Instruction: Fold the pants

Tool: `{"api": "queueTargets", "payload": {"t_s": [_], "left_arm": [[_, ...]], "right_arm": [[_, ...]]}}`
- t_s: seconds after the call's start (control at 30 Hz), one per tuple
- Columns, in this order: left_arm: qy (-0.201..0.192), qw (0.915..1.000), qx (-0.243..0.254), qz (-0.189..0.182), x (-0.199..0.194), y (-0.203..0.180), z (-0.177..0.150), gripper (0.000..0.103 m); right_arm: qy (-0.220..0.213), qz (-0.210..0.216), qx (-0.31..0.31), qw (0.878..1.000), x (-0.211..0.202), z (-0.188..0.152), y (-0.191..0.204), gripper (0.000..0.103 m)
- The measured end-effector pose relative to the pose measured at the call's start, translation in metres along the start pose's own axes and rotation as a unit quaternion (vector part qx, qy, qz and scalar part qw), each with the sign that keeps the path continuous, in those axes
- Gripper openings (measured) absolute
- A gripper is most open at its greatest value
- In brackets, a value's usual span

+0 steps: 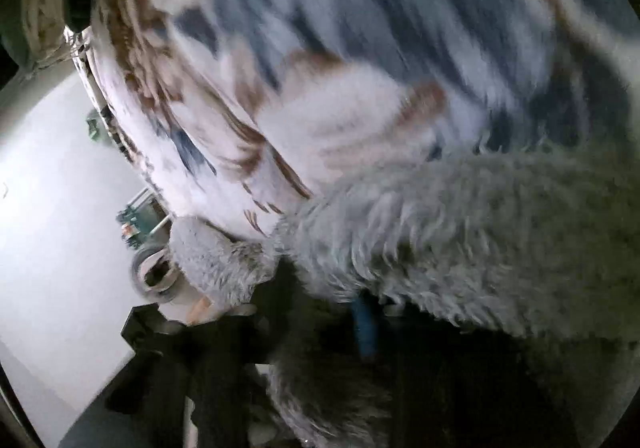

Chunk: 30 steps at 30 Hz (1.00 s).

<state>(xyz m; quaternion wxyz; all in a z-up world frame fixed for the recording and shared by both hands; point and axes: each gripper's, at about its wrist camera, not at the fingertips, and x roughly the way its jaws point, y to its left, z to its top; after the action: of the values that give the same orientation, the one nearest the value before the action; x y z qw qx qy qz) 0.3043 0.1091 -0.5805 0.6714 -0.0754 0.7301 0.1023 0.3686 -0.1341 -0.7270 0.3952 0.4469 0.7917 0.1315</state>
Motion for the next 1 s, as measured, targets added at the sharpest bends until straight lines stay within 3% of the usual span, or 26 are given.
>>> {"api": "queueTargets", "payload": {"t_s": [0.13,0.23,0.3,0.33,0.37,0.4,0.43,0.47,0.5,0.67,0.73,0.8,0.87,0.93,1.0], "left_arm": [[-0.002,1.0,0.001,-0.009,-0.003,0.002,0.006,0.092],[-0.001,1.0,0.001,-0.007,-0.003,0.0,0.009,0.092],[0.004,1.0,-0.003,-0.008,-0.003,0.003,0.01,0.092],[0.005,0.9999,-0.005,-0.008,-0.002,0.004,0.011,0.092],[0.005,0.9999,-0.005,-0.008,-0.002,0.004,0.012,0.092],[0.005,1.0,-0.004,-0.007,-0.001,0.005,0.012,0.092],[0.005,1.0,-0.003,-0.005,0.0,0.004,0.013,0.092],[0.005,1.0,-0.002,-0.005,0.001,0.003,0.015,0.092],[0.006,0.9999,-0.002,-0.008,0.002,0.002,0.015,0.092],[0.002,0.9999,0.003,-0.012,0.002,0.002,0.019,0.092],[0.001,1.0,0.006,-0.007,0.002,0.0,0.019,0.092],[0.003,1.0,0.005,-0.004,0.004,-0.001,0.019,0.092],[0.006,1.0,0.001,-0.005,0.003,-0.002,0.021,0.092],[0.006,0.9999,-0.005,-0.013,-0.002,-0.001,0.022,0.092],[0.004,0.9998,-0.006,-0.019,-0.01,0.0,0.022,0.092]], "right_arm": [[-0.049,-0.028,-0.055,0.997,-0.042,-0.012,0.03,0.02],[-0.05,-0.022,-0.056,0.997,-0.056,-0.012,0.044,0.017],[-0.03,-0.007,-0.057,0.998,-0.068,-0.004,0.047,0.02],[0.002,-0.011,-0.075,0.997,-0.062,0.0,0.051,0.023],[0.023,-0.022,-0.082,0.996,-0.045,0.005,0.063,0.038],[0.04,-0.042,-0.087,0.995,-0.036,0.007,0.066,0.044],[0.053,-0.066,-0.095,0.992,-0.027,0.008,0.063,0.043],[0.056,-0.093,-0.098,0.989,-0.022,0.01,0.061,0.03],[0.054,-0.09,-0.094,0.99,-0.019,0.009,0.059,0.015],[-0.057,-0.053,-0.119,0.99,-0.069,0.026,0.095,0.014],[-0.082,-0.053,-0.139,0.986,-0.078,0.042,0.11,0.006],[-0.1,-0.081,-0.163,0.978,-0.082,0.059,0.121,0.007],[-0.088,-0.113,-0.178,0.974,-0.086,0.069,0.13,0.007],[-0.091,-0.142,-0.192,0.967,-0.097,0.062,0.138,0.024],[-0.082,-0.141,-0.217,0.962,-0.098,0.05,0.139,0.078]]}}
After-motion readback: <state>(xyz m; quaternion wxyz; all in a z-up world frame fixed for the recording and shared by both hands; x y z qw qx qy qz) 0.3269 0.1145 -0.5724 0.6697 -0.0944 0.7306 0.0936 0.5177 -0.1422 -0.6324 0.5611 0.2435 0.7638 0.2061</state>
